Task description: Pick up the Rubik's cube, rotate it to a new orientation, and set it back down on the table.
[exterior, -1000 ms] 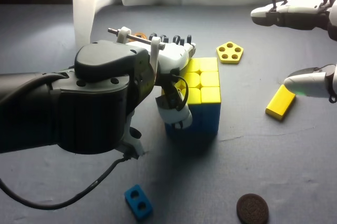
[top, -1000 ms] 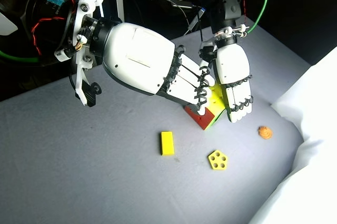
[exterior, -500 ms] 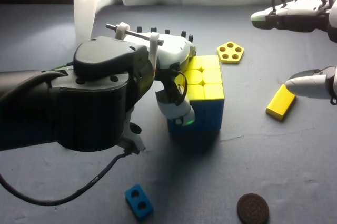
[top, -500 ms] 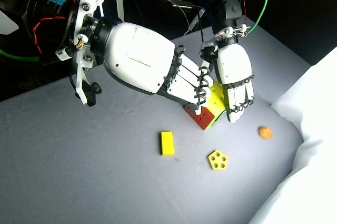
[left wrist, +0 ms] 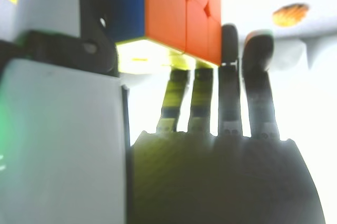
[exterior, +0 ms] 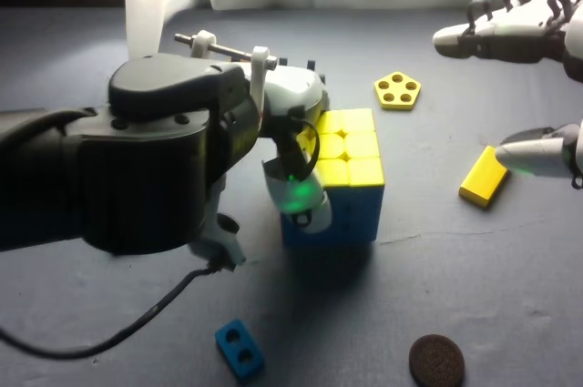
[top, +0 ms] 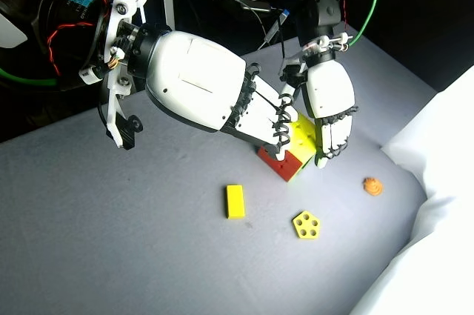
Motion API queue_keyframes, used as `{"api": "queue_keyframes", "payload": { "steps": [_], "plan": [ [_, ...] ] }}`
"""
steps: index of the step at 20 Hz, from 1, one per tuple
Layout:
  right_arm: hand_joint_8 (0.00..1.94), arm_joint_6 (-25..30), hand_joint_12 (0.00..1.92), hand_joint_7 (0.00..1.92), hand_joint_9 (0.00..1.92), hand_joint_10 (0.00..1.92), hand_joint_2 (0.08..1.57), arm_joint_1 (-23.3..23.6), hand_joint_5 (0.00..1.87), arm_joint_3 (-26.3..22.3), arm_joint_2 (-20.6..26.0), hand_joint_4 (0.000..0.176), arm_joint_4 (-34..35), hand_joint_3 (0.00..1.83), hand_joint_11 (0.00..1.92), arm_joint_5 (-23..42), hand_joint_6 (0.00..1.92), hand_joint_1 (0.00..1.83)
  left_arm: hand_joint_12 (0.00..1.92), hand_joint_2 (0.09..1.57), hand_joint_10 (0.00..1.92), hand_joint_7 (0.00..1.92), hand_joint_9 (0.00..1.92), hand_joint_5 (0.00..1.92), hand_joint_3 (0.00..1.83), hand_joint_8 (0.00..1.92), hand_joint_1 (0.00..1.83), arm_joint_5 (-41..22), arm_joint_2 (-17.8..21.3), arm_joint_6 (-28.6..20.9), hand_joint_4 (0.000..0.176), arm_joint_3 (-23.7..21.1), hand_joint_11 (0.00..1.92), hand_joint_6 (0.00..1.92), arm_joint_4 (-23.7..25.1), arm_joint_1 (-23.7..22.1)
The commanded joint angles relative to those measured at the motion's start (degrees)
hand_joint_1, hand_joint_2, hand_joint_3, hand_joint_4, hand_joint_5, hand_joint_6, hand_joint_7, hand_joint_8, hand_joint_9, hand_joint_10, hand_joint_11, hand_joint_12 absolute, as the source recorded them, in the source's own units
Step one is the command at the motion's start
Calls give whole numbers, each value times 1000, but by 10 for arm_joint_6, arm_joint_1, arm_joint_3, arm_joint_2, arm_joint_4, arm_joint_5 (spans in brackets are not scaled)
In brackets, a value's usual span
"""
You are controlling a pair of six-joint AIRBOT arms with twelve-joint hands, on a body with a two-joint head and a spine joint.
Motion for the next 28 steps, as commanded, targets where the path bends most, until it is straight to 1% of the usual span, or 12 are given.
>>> {"api": "queue_keyframes", "payload": {
  "steps": [1, 5, 7, 15, 18, 19, 20, 21, 22, 23, 25, 28],
  "plan": [
    [0, 0, 713, 286, 280, 2, 1212, 1, 183, -2, 3, 0, 1, 5, 0, 70, 0, 544, 1921, 1398, 1918, 516, 344, 482, 7, 1868, 1046, 1, 9, 1, 0, -3, 394, 1634, 33, -14],
    [6, -34, 799, 297, 286, 5, 1210, -33, 185, -7, 3, 0, 1, 1, 0, 156, 2, 537, 1921, 1408, 1920, 470, 296, 500, 6, 1902, 1036, 0, 29, 35, 0, -19, 366, 1640, 5, -47],
    [10, -32, 868, 343, 312, 12, 1205, -67, 212, -10, 6, 0, 1, 0, 0, 231, 10, 544, 1921, 1391, 1921, 484, 308, 540, 0, 1887, 1060, 0, 39, 44, 0, -28, 377, 1577, -6, -68],
    [9, -19, 996, 370, 369, 33, 1204, -94, 225, -39, 24, 0, 1, 0, 0, 281, 10, 538, 1921, 1399, 1921, 461, 283, 539, 0, 1912, 1055, -1, 50, 51, 0, -51, 353, 1579, -38, -113],
    [69, -19, 1325, 601, 252, 1079, 1192, -99, 240, -43, 23, 0, 2, 2, 0, 266, 1, 564, 1921, 1406, 1912, 443, 262, 534, 2, 1918, 1043, -1, 49, 51, 0, -56, 319, 1600, -43, -118],
    [351, -19, 1464, 542, 236, 1273, 1185, -99, 236, -44, 21, 0, 6, 1, 0, 255, 0, 589, 1921, 1405, 1917, 446, 273, 536, 1, 1912, 1045, -1, 49, 51, 0, -57, 331, 1601, -43, -120],
    [1075, -20, 1877, 348, 249, 1578, 1188, -99, 216, -44, 19, 0, 9, 1, 10, 252, 2, 611, 1921, 1357, 1919, 263, 277, 560, 0, 1903, 1030, -1, 49, 51, 0, -58, 352, 1620, -44, -121],
    [1240, -20, 1912, 327, 257, 1686, 1184, -100, 192, -44, 16, 0, 12, 0, 59, 252, 2, 629, 1921, 1391, 1910, 439, 284, 518, 0, 1861, 1033, -2, 49, 51, 0, -59, 358, 1649, -44, -124],
    [1484, -20, 1921, 289, 239, 1859, 1198, -100, 145, -44, 14, 0, 15, 4, 148, 252, 3, 600, 1921, 1408, 1918, 469, 263, 494, 4, 1866, 1026, -4, 49, 51, 0, -59, 327, 1674, -44, -126],
    [1563, -21, 1921, 349, 313, 1872, 1195, -100, 133, -44, 11, 0, 15, 2, 226, 252, 3, 618, 1921, 1355, 1920, 238, 250, 561, 0, 1910, 1035, -7, 49, 51, 0, -59, 319, 1616, -44, -128],
    [1605, -26, 1921, 403, 390, 1862, 1180, -100, 151, -44, 7, 0, 15, 0, 292, 251, 9, 654, 1921, 1408, 1921, 438, 264, 514, 4, 1896, 1029, -11, 47, 51, 0, -58, 339, 1651, -44, -131],
    [1729, -31, 1921, 416, 430, 1921, 1181, -103, 141, -45, 0, 0, 15, 0, 393, 224, 2, 707, 1921, 1425, 1921, 432, 231, 489, 2, 1910, 1013, -12, 47, 51, 0, -57, 312, 1692, -44, -133]
  ]
}}
